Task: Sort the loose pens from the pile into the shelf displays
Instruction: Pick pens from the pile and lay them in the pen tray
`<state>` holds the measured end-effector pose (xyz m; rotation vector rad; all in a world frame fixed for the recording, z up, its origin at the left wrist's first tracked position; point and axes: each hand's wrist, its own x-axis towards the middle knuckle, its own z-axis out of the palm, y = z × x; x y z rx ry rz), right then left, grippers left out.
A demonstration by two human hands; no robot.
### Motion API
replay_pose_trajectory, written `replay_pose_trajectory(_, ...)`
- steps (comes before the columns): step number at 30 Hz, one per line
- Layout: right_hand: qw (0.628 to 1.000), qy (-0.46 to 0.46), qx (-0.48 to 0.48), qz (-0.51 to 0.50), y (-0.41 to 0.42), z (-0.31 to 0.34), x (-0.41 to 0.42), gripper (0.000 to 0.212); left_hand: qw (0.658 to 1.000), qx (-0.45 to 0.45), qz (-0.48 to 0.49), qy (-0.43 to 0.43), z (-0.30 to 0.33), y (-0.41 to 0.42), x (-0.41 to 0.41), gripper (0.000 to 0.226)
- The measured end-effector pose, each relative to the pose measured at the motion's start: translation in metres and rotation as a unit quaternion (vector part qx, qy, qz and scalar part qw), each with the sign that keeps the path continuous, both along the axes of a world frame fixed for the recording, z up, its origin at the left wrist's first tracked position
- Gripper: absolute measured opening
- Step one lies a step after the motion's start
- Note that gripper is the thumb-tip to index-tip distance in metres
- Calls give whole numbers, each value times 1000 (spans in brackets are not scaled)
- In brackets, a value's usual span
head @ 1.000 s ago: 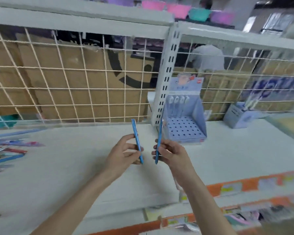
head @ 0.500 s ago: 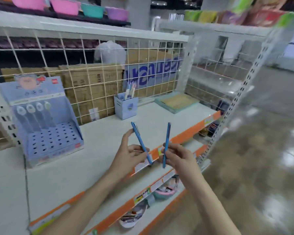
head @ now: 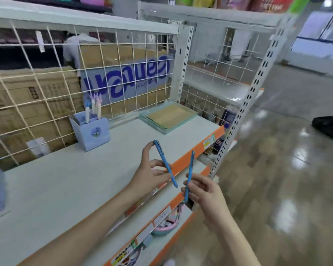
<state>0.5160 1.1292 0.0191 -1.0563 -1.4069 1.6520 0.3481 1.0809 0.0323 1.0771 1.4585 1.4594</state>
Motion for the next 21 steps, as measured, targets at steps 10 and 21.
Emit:
replay_pose_trajectory(10,999,-48,-5,18,180,21,-43,18,996,27,49,-71,5,173,-53,73)
replay_pose_trajectory(21,995,-73,22,65,322,22,-112,19,983,-12,181,-25,-8,276,-101,68)
